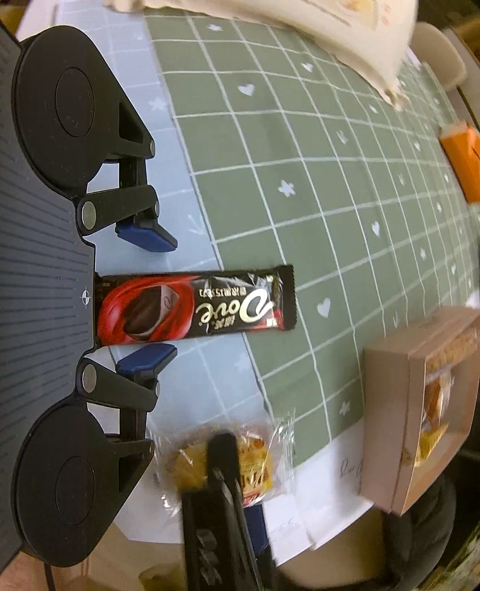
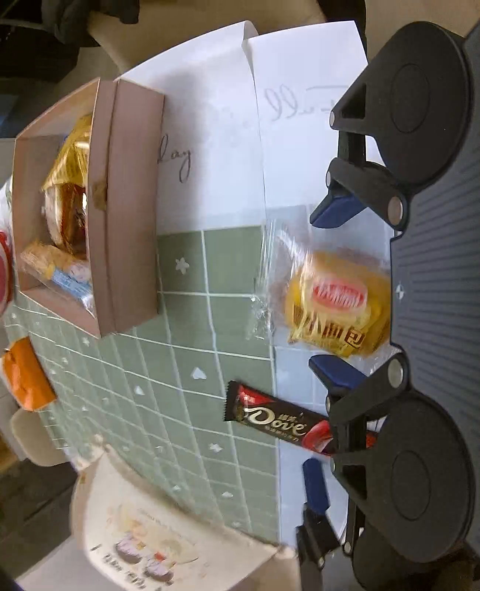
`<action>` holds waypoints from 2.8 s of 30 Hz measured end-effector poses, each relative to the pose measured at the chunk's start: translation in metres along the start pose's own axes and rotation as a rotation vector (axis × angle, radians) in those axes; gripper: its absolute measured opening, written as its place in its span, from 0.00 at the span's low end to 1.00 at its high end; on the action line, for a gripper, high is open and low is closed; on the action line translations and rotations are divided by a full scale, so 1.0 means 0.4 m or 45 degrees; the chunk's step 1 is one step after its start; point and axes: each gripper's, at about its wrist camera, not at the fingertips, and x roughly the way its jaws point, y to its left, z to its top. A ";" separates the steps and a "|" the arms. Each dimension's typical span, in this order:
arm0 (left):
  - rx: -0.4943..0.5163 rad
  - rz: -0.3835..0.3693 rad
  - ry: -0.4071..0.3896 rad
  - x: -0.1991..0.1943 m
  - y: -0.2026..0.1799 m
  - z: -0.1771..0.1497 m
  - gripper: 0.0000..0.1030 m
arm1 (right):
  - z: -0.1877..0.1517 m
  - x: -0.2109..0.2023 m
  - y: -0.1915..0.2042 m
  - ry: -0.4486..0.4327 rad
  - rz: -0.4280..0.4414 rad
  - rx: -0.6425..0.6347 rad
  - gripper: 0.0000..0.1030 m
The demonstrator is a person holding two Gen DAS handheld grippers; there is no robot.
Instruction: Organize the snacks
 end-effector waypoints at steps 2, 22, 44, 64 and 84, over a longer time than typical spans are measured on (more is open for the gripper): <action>0.033 -0.012 -0.019 0.000 -0.001 -0.001 0.55 | -0.005 0.012 0.036 -0.008 -0.053 -0.098 0.76; 0.127 -0.321 -0.218 -0.071 -0.005 0.061 0.42 | 0.005 -0.128 0.009 -0.227 -0.281 -0.106 0.55; 0.253 -0.365 -0.089 -0.045 -0.109 0.138 0.14 | 0.022 -0.108 -0.069 -0.227 -0.317 -0.075 0.55; 0.086 0.006 -0.115 -0.025 -0.219 0.055 0.38 | 0.022 -0.061 -0.187 -0.127 -0.070 -0.254 0.55; 0.033 -0.052 -0.169 0.029 -0.205 0.082 0.44 | 0.030 -0.024 -0.158 -0.151 -0.092 -0.326 0.56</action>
